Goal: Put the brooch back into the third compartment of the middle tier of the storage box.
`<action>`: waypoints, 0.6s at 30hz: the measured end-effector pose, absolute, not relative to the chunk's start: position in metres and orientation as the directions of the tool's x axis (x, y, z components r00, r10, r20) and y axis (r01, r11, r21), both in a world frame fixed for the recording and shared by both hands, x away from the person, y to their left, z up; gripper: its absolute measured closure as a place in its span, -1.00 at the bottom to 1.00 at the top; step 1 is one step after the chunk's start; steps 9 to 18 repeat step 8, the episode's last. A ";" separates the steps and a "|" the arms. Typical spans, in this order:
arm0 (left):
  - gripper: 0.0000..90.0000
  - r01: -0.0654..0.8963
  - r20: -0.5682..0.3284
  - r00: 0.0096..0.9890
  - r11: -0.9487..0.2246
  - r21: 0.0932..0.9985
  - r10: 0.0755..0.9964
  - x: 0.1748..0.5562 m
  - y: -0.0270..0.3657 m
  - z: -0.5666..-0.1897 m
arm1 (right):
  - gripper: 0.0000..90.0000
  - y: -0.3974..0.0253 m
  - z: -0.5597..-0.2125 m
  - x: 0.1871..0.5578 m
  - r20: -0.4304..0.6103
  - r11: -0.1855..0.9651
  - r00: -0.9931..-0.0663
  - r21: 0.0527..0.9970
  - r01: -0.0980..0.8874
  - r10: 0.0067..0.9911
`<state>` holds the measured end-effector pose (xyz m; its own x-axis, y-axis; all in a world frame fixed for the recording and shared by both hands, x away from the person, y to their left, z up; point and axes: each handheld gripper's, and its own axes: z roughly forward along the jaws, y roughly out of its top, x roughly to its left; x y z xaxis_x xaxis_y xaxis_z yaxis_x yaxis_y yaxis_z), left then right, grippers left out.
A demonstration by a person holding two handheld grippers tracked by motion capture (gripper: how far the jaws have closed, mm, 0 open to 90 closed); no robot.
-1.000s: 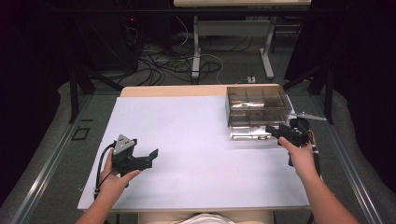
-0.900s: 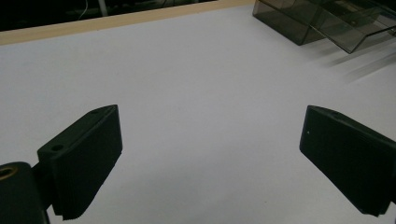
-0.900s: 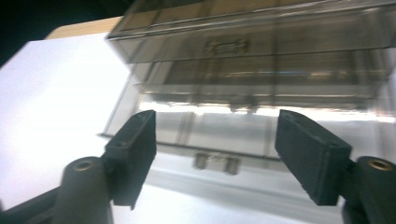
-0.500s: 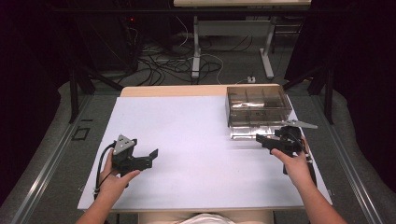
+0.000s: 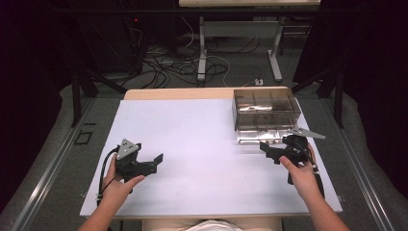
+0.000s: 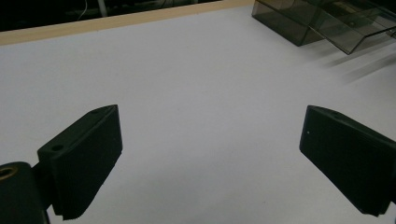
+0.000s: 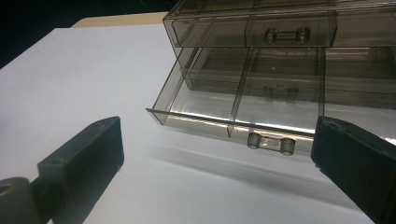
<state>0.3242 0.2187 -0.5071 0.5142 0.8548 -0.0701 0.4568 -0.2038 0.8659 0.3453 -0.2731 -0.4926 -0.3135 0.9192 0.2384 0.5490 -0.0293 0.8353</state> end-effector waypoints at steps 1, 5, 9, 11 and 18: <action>-0.87 0.457 -0.069 0.513 -0.204 0.866 0.855 0.324 0.219 -0.507 | -0.95 -0.273 -0.493 0.345 0.240 -0.031 -0.312 0.835 0.550 0.919; -0.87 0.457 -0.071 0.513 -0.202 0.866 0.856 0.324 0.219 -0.507 | -0.95 -0.273 -0.497 0.344 0.241 -0.038 -0.307 0.838 0.544 0.921; -0.87 0.454 -0.068 0.516 -0.206 0.867 0.854 0.325 0.219 -0.507 | -0.95 -0.274 -0.499 0.344 0.236 -0.032 -0.305 0.835 0.549 0.923; -0.87 0.454 -0.068 0.516 -0.206 0.867 0.854 0.325 0.219 -0.507 | -0.95 -0.274 -0.499 0.344 0.236 -0.032 -0.305 0.835 0.549 0.923; -0.87 0.454 -0.068 0.516 -0.206 0.867 0.854 0.325 0.219 -0.507 | -0.95 -0.274 -0.499 0.344 0.236 -0.032 -0.305 0.835 0.549 0.923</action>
